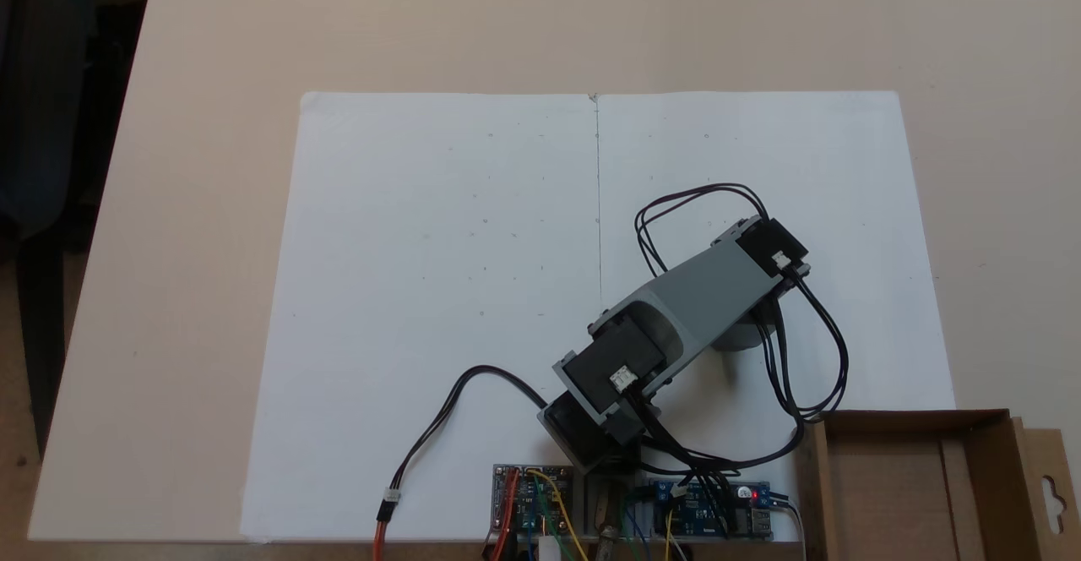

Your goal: Grasp a green dice and put it in the bin.

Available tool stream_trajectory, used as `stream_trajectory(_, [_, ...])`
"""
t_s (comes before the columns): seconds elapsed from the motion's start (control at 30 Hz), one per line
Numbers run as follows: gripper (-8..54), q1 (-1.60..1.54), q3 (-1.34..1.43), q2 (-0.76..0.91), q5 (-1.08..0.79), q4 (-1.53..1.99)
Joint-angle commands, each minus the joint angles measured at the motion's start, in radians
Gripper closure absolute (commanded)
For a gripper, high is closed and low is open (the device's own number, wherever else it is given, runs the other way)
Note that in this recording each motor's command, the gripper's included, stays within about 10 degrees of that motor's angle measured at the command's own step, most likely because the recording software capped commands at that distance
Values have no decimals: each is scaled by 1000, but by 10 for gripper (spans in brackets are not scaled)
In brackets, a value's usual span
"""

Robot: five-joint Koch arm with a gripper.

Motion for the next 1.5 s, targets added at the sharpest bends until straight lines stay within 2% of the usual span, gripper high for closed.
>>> stream_trajectory(0.0, [7, 17, 2, 23, -12, -44])
stream_trajectory(0.73, [17, 20, 84, 28, 5, -130])
stream_trajectory(1.47, [37, 25, 132, 29, 138, -192])
